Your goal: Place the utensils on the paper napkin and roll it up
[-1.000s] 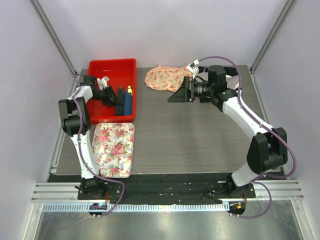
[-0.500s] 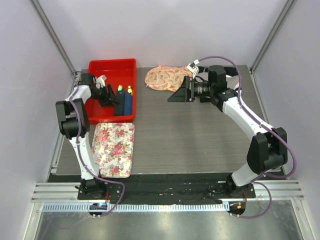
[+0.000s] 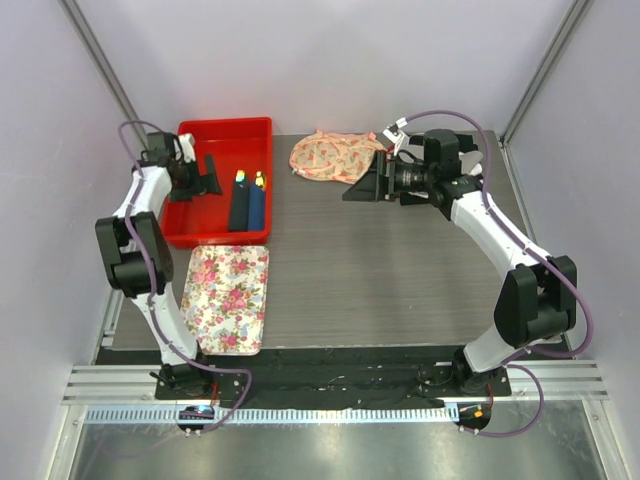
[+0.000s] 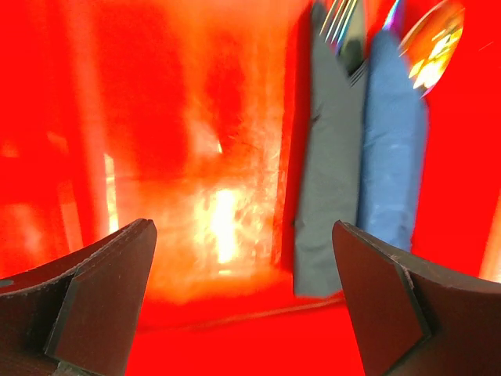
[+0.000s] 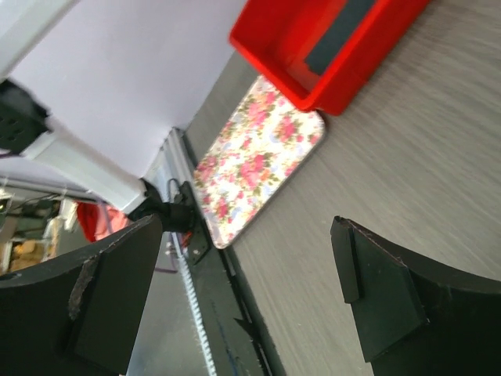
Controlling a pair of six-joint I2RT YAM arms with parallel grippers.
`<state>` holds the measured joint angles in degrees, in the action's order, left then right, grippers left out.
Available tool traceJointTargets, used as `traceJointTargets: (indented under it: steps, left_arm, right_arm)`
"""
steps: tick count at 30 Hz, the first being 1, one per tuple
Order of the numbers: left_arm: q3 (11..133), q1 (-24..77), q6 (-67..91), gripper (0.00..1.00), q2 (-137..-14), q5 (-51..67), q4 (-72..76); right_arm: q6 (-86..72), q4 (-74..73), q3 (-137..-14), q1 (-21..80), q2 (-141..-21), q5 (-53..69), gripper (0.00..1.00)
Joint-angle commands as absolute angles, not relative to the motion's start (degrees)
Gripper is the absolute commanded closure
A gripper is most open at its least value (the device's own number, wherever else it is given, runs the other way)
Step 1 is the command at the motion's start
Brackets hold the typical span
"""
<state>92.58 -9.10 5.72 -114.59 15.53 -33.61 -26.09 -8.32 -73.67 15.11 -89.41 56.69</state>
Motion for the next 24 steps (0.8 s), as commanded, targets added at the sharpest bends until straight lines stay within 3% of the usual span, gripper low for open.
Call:
traceJointTargets:
  steps: [1,5,10,18,24]
  left_arm:
    - [99.73,-9.05,3.69,0.0,-105.13,8.62,-36.44]
    - [107.13,-8.18,2.64,0.0,-103.1,5.98,-44.36]
    - [105.48,-4.49,0.52,0.0,-97.31,6.14,-48.34]
    - [77.91,3.07,6.32,0.0,-80.09,0.53,-37.01]
    - [70.5,3.6,6.78,0.0,-76.56,0.7,-35.86]
  right_arm:
    - [-17.15,-16.77,-78.66,11.7,-87.98,49.6,0.0]
    - [-13.19,-21.09,-78.75,7.74,-86.23,44.06,0.0]
    - [-7.83,-25.22,-77.44,3.79,-84.64,35.43,0.0]
    - [-0.8,-26.98,-67.87,2.9,-79.02,25.41,0.0]
    - [-0.26,-27.07,-62.67,2.99,-77.08,23.29,0.01]
